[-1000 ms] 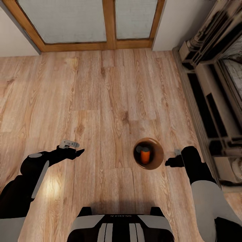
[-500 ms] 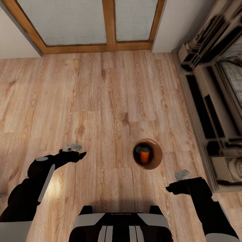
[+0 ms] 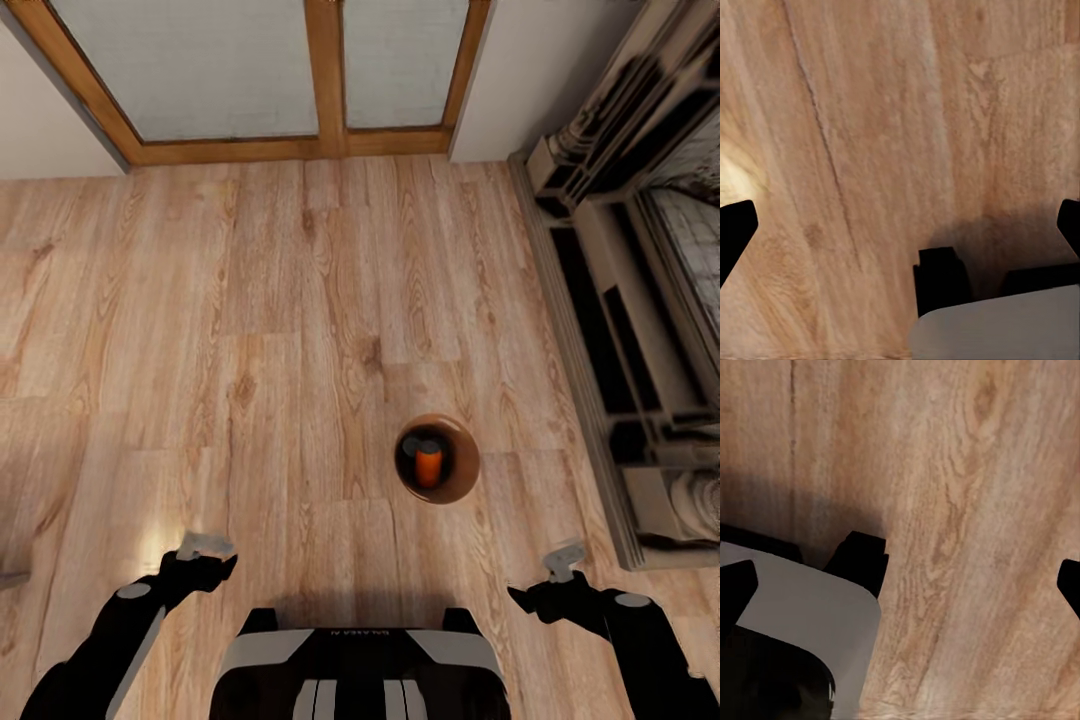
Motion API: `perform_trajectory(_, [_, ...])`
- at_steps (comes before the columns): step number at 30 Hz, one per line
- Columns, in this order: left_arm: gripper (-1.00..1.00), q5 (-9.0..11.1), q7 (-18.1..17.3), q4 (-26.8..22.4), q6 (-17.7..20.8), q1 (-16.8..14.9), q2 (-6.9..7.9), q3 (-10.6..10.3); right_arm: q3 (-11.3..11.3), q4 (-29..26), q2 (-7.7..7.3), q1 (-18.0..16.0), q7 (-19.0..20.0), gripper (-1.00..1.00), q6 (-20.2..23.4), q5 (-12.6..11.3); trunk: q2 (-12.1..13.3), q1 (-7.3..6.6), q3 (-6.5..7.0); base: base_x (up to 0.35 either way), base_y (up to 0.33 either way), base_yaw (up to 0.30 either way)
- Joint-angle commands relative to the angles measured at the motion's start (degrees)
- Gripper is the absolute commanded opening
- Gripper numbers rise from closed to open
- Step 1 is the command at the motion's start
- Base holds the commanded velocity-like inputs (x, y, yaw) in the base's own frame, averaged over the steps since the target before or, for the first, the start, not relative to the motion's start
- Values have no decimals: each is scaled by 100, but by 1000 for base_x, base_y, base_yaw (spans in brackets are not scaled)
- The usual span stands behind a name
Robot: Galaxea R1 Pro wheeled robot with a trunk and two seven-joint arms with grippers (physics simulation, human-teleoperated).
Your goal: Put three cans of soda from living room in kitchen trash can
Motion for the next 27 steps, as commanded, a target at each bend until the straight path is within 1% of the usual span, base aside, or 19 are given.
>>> perform_trajectory(1, [100,13,-7,248,-214,11,0,2,-29,206,-12,5,-46,100,-77,-6,41,-23,19,0,0,0])
perform_trajectory(3, [100,32,-16,651,-560,26,3,5,-85,664,-44,13,-199,100,-279,-8,122,-67,55,0,0,0])
perform_trajectory(6, [100,35,-14,1082,-927,40,1,8,-148,1288,-65,18,-612,100,-748,-13,242,-132,109,0,0,0])
perform_trajectory(9, [100,29,2,1320,-1125,47,-1,4,-156,1661,-52,21,-1148,100,-1094,-14,362,-198,163,0,0,0])
perform_trajectory(12, [100,34,12,1411,-1229,54,-5,-9,-151,1889,-36,22,-1591,100,-1285,-18,483,-264,217,0,0,0])
perform_trajectory(14, [100,15,44,1520,-1301,59,-11,-23,-169,2147,-25,20,-1874,100,-1416,-37,563,-308,253,0,0,0])
perform_trajectory(18, [100,2,66,1703,-1633,60,-15,-25,-188,2452,-57,15,-2021,100,-1486,-294,723,-396,324,0,0,0])
perform_trajectory(19, [100,1,70,1795,-1804,58,-16,-25,-189,2526,-72,13,-2048,100,-1498,-454,763,-418,342,0,0,0])
perform_trajectory(22, [100,-3,75,1959,-2030,60,-15,-24,-185,2618,-90,10,-2105,100,-1510,-682,884,-484,396,0,0,0])
perform_trajectory(24, [100,-2,76,2013,-2095,59,-16,-25,-176,2646,-93,9,-2130,100,-1513,-748,964,-528,432,0,0,0])
perform_trajectory(27, [100,-4,77,2043,-2138,62,-18,-26,-172,2687,-95,9,-2146,100,-1515,-786,1084,-594,486,0,0,0])
